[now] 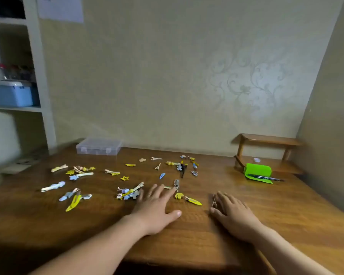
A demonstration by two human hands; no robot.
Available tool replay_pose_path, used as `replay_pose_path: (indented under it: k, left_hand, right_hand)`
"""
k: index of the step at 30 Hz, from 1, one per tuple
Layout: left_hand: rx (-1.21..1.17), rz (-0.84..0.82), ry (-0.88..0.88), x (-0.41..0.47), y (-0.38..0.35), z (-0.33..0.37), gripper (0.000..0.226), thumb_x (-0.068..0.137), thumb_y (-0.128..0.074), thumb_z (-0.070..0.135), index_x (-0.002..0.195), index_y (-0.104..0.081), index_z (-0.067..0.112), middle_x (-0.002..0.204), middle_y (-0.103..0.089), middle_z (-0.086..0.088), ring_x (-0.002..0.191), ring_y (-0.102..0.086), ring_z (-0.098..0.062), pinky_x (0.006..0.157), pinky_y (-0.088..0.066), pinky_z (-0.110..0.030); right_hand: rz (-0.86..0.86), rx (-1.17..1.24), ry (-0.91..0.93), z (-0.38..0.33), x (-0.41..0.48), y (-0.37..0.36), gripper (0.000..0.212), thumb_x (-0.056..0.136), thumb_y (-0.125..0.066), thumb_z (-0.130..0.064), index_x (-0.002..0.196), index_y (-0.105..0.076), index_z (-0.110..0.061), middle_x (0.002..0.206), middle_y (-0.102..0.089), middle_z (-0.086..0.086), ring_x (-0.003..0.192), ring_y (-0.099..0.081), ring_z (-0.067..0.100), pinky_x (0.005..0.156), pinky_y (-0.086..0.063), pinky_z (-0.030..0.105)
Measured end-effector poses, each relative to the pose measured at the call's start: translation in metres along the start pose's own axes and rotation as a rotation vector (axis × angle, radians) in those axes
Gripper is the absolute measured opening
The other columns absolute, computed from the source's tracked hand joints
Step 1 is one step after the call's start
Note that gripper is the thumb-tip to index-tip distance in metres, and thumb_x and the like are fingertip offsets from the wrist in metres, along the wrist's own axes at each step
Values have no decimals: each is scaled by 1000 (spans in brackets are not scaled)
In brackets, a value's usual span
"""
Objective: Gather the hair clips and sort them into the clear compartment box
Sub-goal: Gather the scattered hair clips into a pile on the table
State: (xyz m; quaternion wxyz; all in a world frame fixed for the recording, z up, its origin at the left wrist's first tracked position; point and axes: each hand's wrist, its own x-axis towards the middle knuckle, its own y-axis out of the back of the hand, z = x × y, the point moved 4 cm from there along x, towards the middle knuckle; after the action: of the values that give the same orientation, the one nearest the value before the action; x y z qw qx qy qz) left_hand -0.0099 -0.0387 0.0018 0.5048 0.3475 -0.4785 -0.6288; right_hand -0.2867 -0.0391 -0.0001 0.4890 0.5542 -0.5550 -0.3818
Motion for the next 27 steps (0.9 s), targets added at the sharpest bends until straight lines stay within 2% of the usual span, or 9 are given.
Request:
replay_pose_path:
  k: [4, 8, 12, 16, 19, 22, 25, 27]
  left_hand:
    - [-3, 41, 4, 39, -4, 5, 99, 91, -42, 88, 171, 1, 47, 182, 9, 4, 167, 17, -22, 133, 8, -59]
    - [14, 76, 19, 85, -3, -5, 104, 89, -42, 90, 171, 3, 46, 182, 11, 3, 166, 20, -22, 132, 11, -60]
    - [-15, 94, 37, 123, -4, -15, 104, 89, -45, 87, 171, 2, 45, 182, 11, 2, 166, 20, -24, 132, 11, -61]
    - [-49, 105, 85, 148, -1, -23, 110, 84, -38, 97, 171, 3, 44, 182, 13, 4, 166, 21, -24, 133, 10, -60]
    - [-84, 111, 117, 154, -1, -26, 109, 85, -37, 96, 172, -2, 40, 182, 9, 3, 167, 17, -23, 134, 7, -59]
    - [-92, 104, 131, 153, 0, -25, 101, 91, -37, 90, 172, -9, 36, 182, 4, 2, 167, 15, -21, 134, 8, -58]
    - [-115, 112, 155, 154, 4, -25, 92, 96, -37, 84, 171, -16, 34, 182, 1, 1, 167, 13, -20, 134, 8, -57]
    - [-149, 129, 171, 154, 6, -26, 85, 100, -37, 78, 170, -18, 33, 182, -1, 1, 167, 12, -19, 134, 8, -56]
  right_hand:
    - [6, -34, 19, -15, 45, -16, 79, 104, -30, -71, 169, -16, -28, 176, -18, -5, 162, -15, 17, 130, -15, 39]
    - [-24, 35, 63, -45, 107, -27, 73, 109, -28, -59, 170, -10, -25, 177, -15, -3, 163, -13, 18, 130, -10, 41]
    - [87, 277, 72, -57, 166, -30, 68, 110, -36, -52, 168, -22, -19, 172, -30, 3, 158, -26, 20, 128, -22, 38]
    - [184, 430, -31, -40, 233, -28, 69, 110, -38, -52, 165, -29, -12, 170, -34, 9, 158, -28, 22, 126, -23, 37]
    - [108, 384, -54, -34, 281, -31, 73, 109, -33, -58, 165, -30, -11, 172, -31, 10, 159, -26, 23, 126, -21, 38]
    - [-41, 306, 33, -51, 310, -40, 82, 102, -24, -76, 160, -44, -22, 169, -39, 2, 155, -35, 23, 126, -26, 42]
    - [-105, 328, 152, -79, 316, -50, 69, 105, -32, -68, 157, -49, -26, 165, -44, -4, 153, -37, 16, 125, -26, 37]
    - [-140, 348, 240, -101, 315, -53, 62, 106, -36, -64, 153, -53, -26, 158, -51, -2, 145, -44, 15, 117, -32, 33]
